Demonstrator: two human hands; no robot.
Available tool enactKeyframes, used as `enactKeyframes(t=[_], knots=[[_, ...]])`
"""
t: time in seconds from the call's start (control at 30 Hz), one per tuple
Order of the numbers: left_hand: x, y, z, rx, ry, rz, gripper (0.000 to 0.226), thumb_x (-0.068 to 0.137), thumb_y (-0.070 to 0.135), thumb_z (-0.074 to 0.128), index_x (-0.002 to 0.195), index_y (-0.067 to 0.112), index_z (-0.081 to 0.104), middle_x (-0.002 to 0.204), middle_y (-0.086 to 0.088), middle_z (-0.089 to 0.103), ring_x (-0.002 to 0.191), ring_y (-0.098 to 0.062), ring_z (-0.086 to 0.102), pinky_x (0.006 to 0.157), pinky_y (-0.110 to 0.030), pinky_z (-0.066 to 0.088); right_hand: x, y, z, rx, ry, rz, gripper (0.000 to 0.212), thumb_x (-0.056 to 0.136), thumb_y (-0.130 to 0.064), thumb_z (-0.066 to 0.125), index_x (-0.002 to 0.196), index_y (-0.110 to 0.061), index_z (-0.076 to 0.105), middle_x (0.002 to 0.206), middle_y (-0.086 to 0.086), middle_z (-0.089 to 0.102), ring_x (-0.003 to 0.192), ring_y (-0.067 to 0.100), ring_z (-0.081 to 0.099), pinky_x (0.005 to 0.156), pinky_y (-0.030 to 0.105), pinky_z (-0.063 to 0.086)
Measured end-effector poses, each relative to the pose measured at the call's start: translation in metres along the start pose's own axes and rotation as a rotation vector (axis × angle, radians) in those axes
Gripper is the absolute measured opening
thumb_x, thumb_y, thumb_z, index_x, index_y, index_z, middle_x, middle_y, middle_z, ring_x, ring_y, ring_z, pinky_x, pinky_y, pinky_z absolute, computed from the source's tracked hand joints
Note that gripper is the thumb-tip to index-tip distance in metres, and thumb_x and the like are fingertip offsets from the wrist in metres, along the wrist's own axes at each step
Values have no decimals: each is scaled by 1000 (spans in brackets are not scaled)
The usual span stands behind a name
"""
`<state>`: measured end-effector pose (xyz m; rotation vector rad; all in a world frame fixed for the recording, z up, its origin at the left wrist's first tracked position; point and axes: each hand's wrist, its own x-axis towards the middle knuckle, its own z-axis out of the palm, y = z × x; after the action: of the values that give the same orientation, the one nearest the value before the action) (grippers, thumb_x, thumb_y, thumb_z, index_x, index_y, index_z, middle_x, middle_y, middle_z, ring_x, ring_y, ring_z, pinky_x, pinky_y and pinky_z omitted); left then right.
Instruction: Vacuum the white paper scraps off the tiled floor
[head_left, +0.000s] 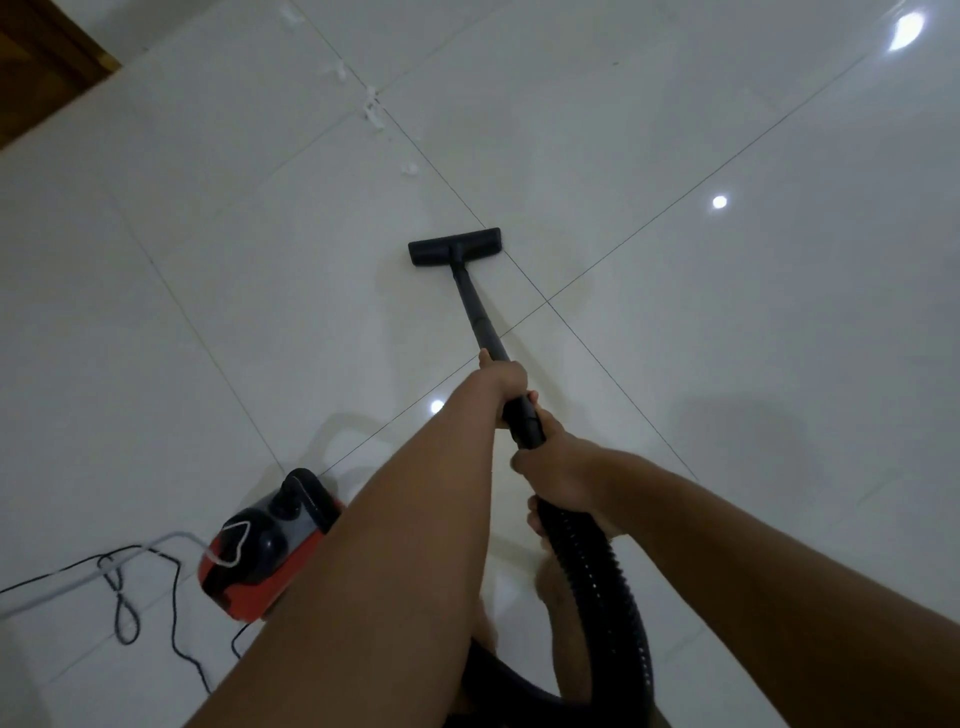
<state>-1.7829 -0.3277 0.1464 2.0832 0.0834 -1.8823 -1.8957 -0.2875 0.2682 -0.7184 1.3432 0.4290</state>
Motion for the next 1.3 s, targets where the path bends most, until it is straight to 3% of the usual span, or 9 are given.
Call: enactKeyframes(t=[0.17,0.27,0.37,0.43,0.83,0.93,1.13,1.3], knots=[[22,53,1,-71,18,40,74,107,16,37,160,48,-5,82,-12,59,62,-13,57,55,-29,54,21,-46,-33,-51,-27,-42,69,106,-10,41,157,-47,13,79,13,51,58,19,53,48,30,51],[32,84,-6,-91,29,59,73,107,13,37,161,45,-1,83,-13,57,63,-14,55,56,-29,53,31,-78,-44,-113,-39,-77,69,105,-10,41,159,-43,12,87,14,53,67,23,55,63,35,54],[41,111,-18,-114,36,64,71,107,13,36,161,44,1,82,-12,56,63,-14,54,58,-28,53,45,-106,-48,-113,-47,-53,70,106,-11,43,158,-46,12,81,14,54,56,19,53,45,27,52],[47,128,-25,-132,34,60,72,109,17,36,160,47,-5,81,-11,56,63,-13,53,65,-28,54,55,-124,-50,-153,-33,-53,72,107,-12,45,158,-49,10,87,17,56,54,18,53,40,25,49],[89,249,-63,-232,74,49,71,110,27,35,158,51,-12,93,-12,56,65,-13,53,62,-28,55,104,-246,-83,-222,-41,-98,69,107,-15,44,155,-53,12,86,17,56,54,19,56,43,28,51],[97,265,-68,-221,87,55,71,110,27,34,158,50,-12,88,-12,56,65,-13,54,66,-29,55,114,-261,-89,-217,-51,-112,70,106,-14,42,155,-53,12,84,16,55,52,19,56,43,28,51],[103,282,-74,-217,114,59,70,110,27,35,158,51,-10,80,-10,55,60,-13,53,57,-28,53,135,-276,-91,-312,-7,-185,71,104,-12,43,158,-46,12,91,14,60,51,13,56,38,19,46],[95,278,-66,-222,114,45,71,110,24,36,159,50,-8,75,-9,55,58,-13,53,57,-27,52,124,-272,-97,-270,-45,-155,71,103,-10,43,156,-48,15,84,14,56,48,15,55,40,23,48]])
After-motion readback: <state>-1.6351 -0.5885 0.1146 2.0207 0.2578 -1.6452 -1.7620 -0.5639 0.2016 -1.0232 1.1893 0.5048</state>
